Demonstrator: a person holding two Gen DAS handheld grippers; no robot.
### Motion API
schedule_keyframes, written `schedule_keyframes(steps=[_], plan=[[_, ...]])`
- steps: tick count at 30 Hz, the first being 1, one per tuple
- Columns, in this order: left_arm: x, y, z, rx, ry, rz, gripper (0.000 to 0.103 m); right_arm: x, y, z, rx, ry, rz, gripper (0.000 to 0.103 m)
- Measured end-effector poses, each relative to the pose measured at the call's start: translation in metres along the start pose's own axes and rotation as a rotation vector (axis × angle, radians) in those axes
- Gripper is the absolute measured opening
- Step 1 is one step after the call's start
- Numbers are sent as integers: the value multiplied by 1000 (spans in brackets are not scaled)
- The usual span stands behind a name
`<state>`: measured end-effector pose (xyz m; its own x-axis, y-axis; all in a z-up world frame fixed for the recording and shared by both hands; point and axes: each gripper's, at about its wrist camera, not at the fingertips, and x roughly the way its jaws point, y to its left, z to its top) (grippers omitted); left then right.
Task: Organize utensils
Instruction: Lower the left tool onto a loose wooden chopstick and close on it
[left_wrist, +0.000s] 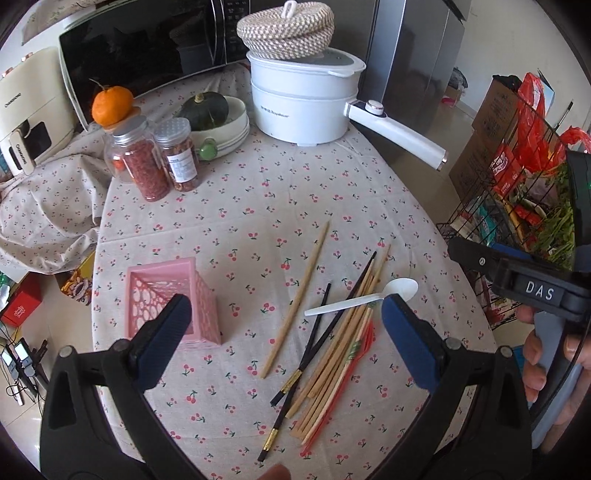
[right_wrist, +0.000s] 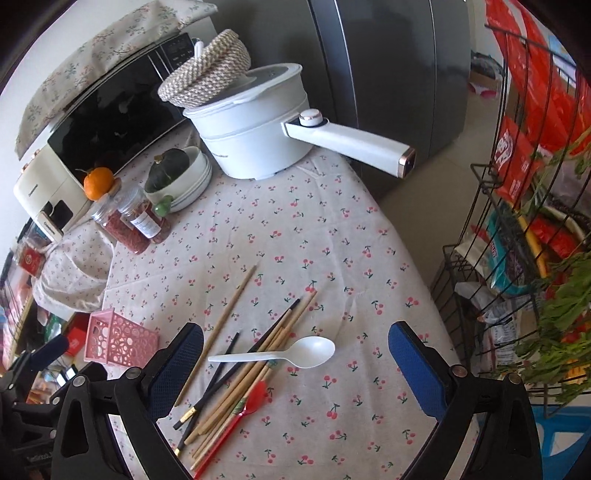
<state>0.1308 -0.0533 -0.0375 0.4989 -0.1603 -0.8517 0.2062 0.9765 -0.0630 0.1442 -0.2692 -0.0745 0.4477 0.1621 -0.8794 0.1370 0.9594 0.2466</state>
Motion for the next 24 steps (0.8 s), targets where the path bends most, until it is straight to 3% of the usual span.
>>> schedule_keyframes(steps=[4, 10, 13, 17, 19, 21, 22, 24], plan=[[47, -15, 18, 8, 107, -44, 90, 32, -17, 6, 49, 96, 44, 81], [121, -27, 35, 29, 213, -24, 66, 70, -34, 12, 107, 179, 97, 74], [149, -24, 38, 16, 253, -13, 54, 82, -39, 14, 123, 197, 83, 74], [171, -19, 39, -24, 302, -38, 41, 94, -45, 17, 148, 211, 98, 73], [176, -19, 37, -30, 317, -50, 29, 98, -46, 18, 153, 211, 103, 72], [175, -22, 36, -4, 303, -29, 23, 102, -46, 19, 159, 214, 109, 70], [175, -24, 36, 11, 296, -12, 11, 105, -46, 19, 164, 219, 115, 69], [176, -24, 35, 21, 289, 3, 8, 112, -44, 19, 176, 232, 132, 65]])
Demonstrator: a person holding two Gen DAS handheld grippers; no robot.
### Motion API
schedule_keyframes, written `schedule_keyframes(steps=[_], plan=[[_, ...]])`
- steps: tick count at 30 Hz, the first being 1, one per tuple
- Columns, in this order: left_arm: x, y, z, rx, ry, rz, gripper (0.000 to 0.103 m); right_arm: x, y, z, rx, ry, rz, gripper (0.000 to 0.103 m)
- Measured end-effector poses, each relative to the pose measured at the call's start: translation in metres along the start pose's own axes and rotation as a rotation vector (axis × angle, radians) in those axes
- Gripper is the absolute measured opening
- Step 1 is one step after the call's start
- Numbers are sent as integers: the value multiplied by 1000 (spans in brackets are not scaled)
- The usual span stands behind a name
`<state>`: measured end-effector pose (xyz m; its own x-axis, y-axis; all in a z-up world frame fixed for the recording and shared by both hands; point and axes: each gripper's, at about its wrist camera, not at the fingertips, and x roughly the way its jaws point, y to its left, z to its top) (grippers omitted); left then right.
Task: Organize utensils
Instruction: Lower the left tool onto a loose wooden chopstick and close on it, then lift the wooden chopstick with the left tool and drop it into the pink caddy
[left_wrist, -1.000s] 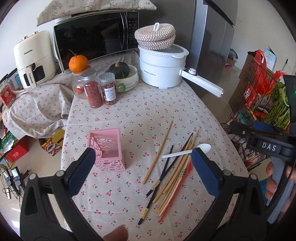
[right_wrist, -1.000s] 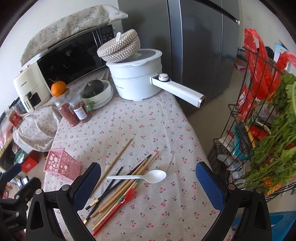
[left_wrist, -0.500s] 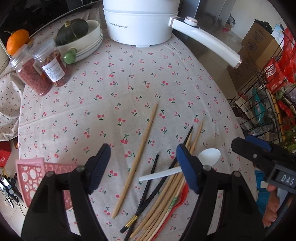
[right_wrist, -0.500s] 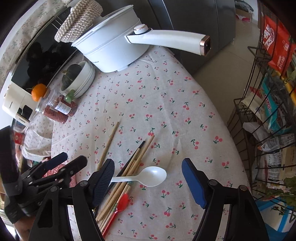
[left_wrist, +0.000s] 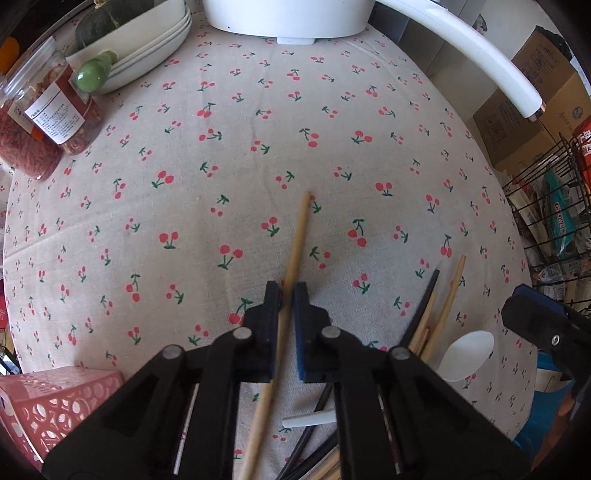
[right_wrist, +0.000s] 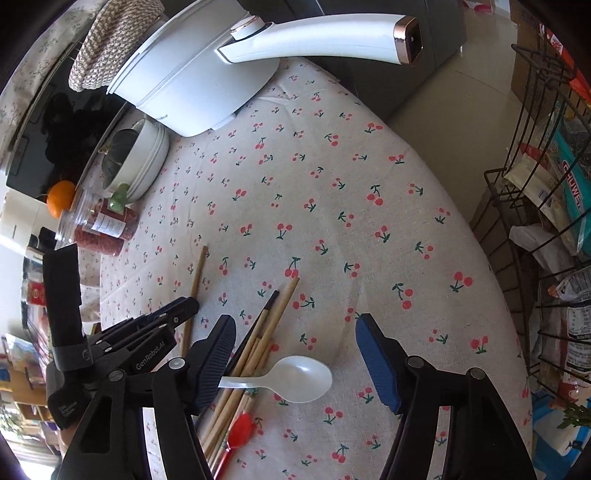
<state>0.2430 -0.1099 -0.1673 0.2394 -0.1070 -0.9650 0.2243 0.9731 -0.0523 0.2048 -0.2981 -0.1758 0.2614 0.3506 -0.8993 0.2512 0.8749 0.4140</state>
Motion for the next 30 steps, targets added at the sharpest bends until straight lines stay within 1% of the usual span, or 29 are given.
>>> schedule_keyframes(steps=[2, 3, 4, 5, 7, 11, 12, 14, 15, 16, 18, 20, 22, 25, 26, 28, 30], plan=[[-7, 0, -5, 8, -29, 1, 8, 7, 1, 1, 14, 13, 26, 59], [-14, 1, -7, 21, -48, 3, 8, 10, 2, 1, 21, 18, 35, 55], [-23, 1, -11, 31, -67, 2, 7, 13, 2, 2, 28, 21, 44, 50], [-33, 2, -16, 38, -85, -2, 7, 16, 2, 2, 37, 25, 52, 48], [-55, 6, -28, 52, -125, -17, 7, 22, 2, 3, 56, 33, 59, 41], [-95, 14, -52, 77, -206, -35, 7, 35, -1, 4, 98, 50, 44, 32], [-103, 15, -57, 78, -222, -42, 7, 35, -2, 4, 106, 42, 45, 29], [-120, 21, -68, 74, -253, -52, 7, 36, -1, 5, 114, 36, 39, 27], [-126, 26, -72, 72, -268, -54, 7, 37, 1, 5, 112, 33, 35, 24], [-131, 30, -75, 66, -286, -55, 7, 38, 2, 4, 112, 31, 29, 17], [-141, 40, -86, 43, -324, -63, 7, 40, 0, 4, 131, 34, 41, 9], [-152, 50, -98, 11, -360, -79, 7, 41, -3, 2, 164, 31, 62, 8], [-160, 60, -109, -15, -403, -84, 7, 38, -1, 2, 163, 13, 62, 8], [-169, 73, -125, -49, -476, -80, 7, 25, 10, 1, 120, -20, 63, 7], [-172, 77, -128, -60, -487, -87, 7, 18, 15, 0, 103, -36, 68, 7], [-180, 82, -131, -65, -514, -106, 7, 4, 25, -2, 73, -71, 79, 7], [-192, 85, -134, -61, -556, -105, 7, -14, 38, -7, 35, -114, 99, 6]])
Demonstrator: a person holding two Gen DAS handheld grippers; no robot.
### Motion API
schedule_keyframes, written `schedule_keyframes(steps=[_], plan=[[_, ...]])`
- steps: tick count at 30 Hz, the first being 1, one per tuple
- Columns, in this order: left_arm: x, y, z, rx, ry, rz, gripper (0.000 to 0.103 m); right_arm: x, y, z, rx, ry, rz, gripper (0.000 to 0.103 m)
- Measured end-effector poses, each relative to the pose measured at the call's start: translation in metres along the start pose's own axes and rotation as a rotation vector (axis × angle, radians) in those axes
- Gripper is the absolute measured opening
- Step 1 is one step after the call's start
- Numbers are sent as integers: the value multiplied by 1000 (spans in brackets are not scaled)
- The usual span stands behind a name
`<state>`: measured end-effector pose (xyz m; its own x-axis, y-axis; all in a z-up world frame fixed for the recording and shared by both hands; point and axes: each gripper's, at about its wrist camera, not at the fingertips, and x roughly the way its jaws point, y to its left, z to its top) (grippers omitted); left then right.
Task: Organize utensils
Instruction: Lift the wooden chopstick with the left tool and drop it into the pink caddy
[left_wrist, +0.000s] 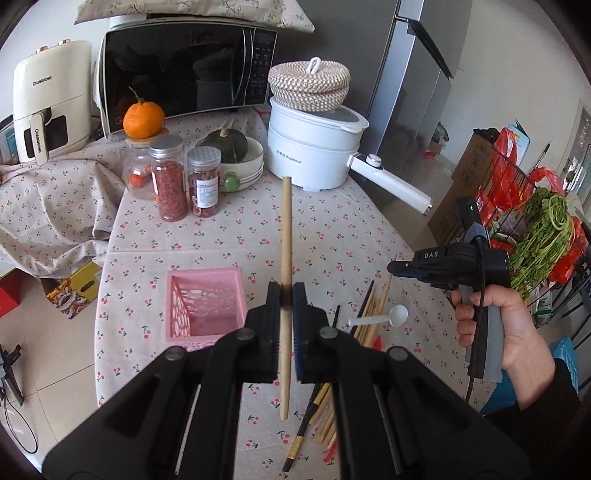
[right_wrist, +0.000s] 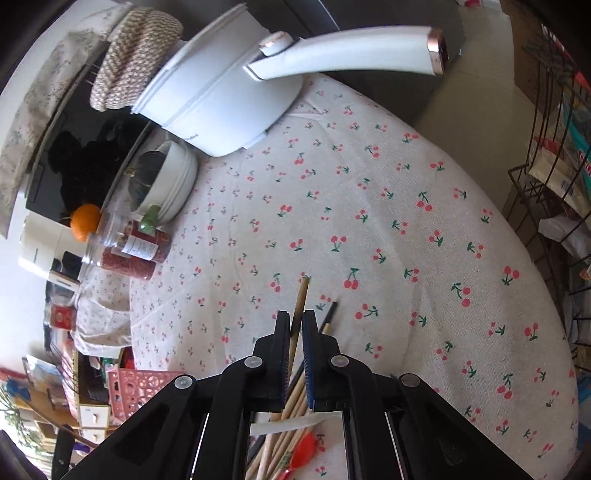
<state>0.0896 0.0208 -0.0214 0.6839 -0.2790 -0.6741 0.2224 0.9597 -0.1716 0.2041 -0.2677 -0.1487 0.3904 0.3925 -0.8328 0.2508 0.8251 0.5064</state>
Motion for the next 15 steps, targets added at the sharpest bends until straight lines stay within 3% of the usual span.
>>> schedule_keyframes(steps=[15], plan=[[-65, 17, 14, -54, -241, -64, 7, -110, 101, -55, -361, -309, 80, 5]])
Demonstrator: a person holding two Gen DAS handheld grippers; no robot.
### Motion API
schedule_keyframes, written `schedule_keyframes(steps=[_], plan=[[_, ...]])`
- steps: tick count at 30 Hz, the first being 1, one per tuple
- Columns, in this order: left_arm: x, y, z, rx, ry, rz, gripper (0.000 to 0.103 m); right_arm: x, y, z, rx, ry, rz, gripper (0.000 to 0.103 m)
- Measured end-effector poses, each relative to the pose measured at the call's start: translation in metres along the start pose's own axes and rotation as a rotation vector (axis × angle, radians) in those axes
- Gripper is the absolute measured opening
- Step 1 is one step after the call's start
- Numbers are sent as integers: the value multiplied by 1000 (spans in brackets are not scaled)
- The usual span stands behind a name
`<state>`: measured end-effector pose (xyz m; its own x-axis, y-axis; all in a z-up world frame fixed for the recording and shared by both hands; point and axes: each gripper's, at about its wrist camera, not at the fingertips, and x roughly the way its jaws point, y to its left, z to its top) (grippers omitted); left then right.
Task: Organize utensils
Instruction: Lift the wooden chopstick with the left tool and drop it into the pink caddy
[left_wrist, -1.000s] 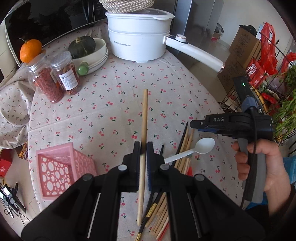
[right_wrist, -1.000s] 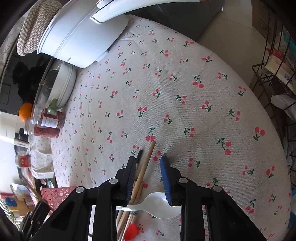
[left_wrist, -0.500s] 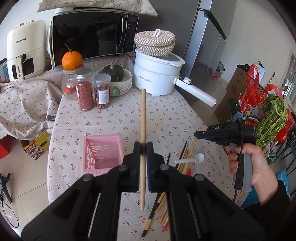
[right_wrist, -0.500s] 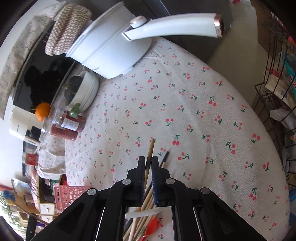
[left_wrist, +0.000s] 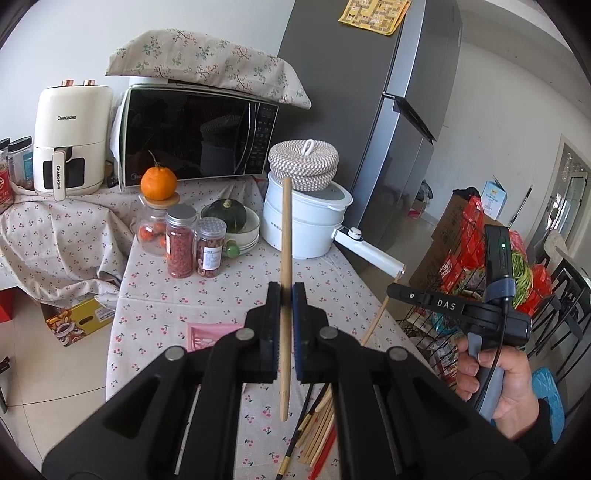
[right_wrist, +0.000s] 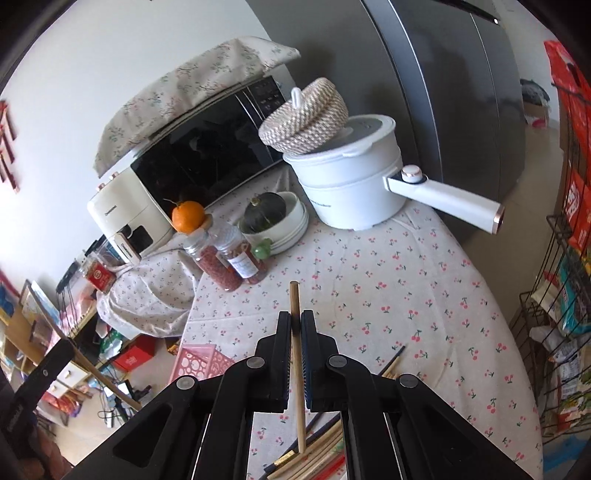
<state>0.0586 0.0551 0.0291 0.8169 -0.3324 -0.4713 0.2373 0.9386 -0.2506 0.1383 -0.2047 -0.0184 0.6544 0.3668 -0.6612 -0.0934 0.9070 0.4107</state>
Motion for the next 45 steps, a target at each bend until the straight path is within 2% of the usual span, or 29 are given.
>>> schedule_keyframes(steps=[8, 13, 15, 19, 24, 32, 40, 43, 44, 45], plan=[[-11, 16, 10, -51, -149, 34, 7, -34, 24, 13, -26, -123, 76, 5], [-7, 30, 10, -81, -241, 88, 7, -50, 39, 19, -32, -208, 139, 5], [-2, 34, 11, -75, -249, 119, 7, -54, 45, 21, -41, -231, 163, 5], [18, 43, 12, -59, -205, 179, 7, -54, 61, 25, -60, -254, 208, 5], [48, 56, 9, -54, -99, 197, 7, -31, 85, 24, -89, -211, 260, 5], [73, 76, 4, -89, 0, 197, 7, 28, 97, 16, -110, -90, 211, 5], [93, 80, 3, -94, 69, 191, 7, 66, 100, 15, -122, -13, 184, 6], [95, 78, 3, -85, 67, 192, 8, 73, 97, 15, -101, -3, 198, 11], [95, 77, 3, -83, 66, 197, 10, 72, 95, 15, -93, -7, 202, 15], [94, 76, 3, -83, 64, 200, 19, 71, 94, 16, -86, -12, 210, 26]])
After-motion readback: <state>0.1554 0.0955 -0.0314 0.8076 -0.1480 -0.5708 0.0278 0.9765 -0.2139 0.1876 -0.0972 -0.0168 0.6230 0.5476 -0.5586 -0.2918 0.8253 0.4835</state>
